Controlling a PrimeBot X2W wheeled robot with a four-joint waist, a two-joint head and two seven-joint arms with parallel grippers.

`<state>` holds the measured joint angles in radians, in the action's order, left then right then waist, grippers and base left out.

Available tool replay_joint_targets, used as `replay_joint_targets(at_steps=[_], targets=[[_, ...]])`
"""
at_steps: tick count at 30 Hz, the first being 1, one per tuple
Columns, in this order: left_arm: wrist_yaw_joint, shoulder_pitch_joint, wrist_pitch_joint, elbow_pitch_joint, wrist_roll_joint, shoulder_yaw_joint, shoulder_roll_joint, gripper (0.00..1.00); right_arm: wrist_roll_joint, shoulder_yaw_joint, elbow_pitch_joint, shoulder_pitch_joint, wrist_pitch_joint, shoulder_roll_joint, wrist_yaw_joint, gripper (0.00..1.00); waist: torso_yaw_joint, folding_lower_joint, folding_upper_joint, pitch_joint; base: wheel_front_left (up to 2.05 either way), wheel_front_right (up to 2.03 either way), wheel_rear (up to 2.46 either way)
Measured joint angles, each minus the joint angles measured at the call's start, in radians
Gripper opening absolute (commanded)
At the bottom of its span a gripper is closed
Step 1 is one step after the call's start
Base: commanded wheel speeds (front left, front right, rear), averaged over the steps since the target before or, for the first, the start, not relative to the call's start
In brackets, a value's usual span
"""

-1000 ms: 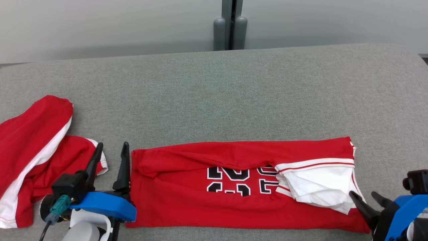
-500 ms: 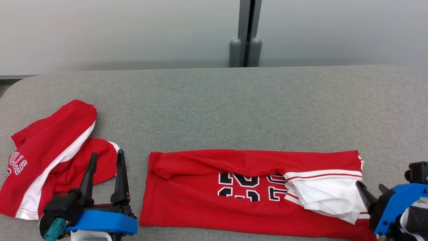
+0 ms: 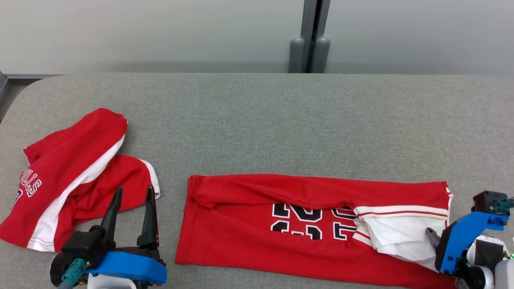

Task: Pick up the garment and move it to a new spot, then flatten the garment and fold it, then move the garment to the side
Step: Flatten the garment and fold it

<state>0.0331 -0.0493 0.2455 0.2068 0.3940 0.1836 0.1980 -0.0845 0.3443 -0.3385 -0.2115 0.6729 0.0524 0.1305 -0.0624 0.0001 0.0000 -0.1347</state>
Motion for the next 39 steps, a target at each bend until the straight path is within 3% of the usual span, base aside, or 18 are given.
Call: replay_joint_targets(at_steps=[8,9,10,17,29,34,39], targets=[[0.004,-0.021,0.0,0.008,-0.007,0.012,0.013,1.0,0.042,0.049,-0.105,-0.067,0.002,0.004,0.0,1.0,-0.023,-0.0001,-0.0001,-0.027,0.0,0.0,0.0],[0.004,-0.022,0.0,0.01,-0.007,0.012,0.013,1.0,0.041,0.047,-0.113,-0.072,0.003,0.006,0.0,0.27,-0.025,-0.0001,-0.0001,-0.028,0.0,0.0,0.0],[0.004,-0.024,0.001,0.013,-0.007,0.012,0.013,1.0,0.039,0.045,-0.119,-0.074,0.003,0.008,0.0,0.0,-0.025,-0.0001,-0.0001,-0.028,0.0,0.0,0.0],[0.006,-0.03,0.004,0.022,0.001,0.002,0.016,1.0,0.06,0.075,-0.073,-0.082,-0.019,0.003,0.001,0.0,-0.011,0.0,0.0003,-0.027,0.0,0.0,0.0],[0.012,-0.035,0.013,0.038,-0.002,0.0,0.016,1.0,0.128,0.244,0.179,-0.068,0.014,0.123,0.0,0.0,0.028,-0.0001,0.0003,-0.019,0.0,0.0,0.0],[0.018,-0.037,0.013,0.051,-0.002,0.0,0.015,1.0,0.107,0.18,0.274,-0.039,0.067,0.099,0.0,0.0,0.034,0.0,0.0003,-0.01,0.0,0.0,0.0],[0.026,-0.04,0.015,0.062,0.0,-0.002,0.011,1.0,0.053,0.01,0.37,0.007,0.112,0.059,0.0,0.0,0.031,-0.0001,0.0003,-0.002,0.0,0.0,0.0]])
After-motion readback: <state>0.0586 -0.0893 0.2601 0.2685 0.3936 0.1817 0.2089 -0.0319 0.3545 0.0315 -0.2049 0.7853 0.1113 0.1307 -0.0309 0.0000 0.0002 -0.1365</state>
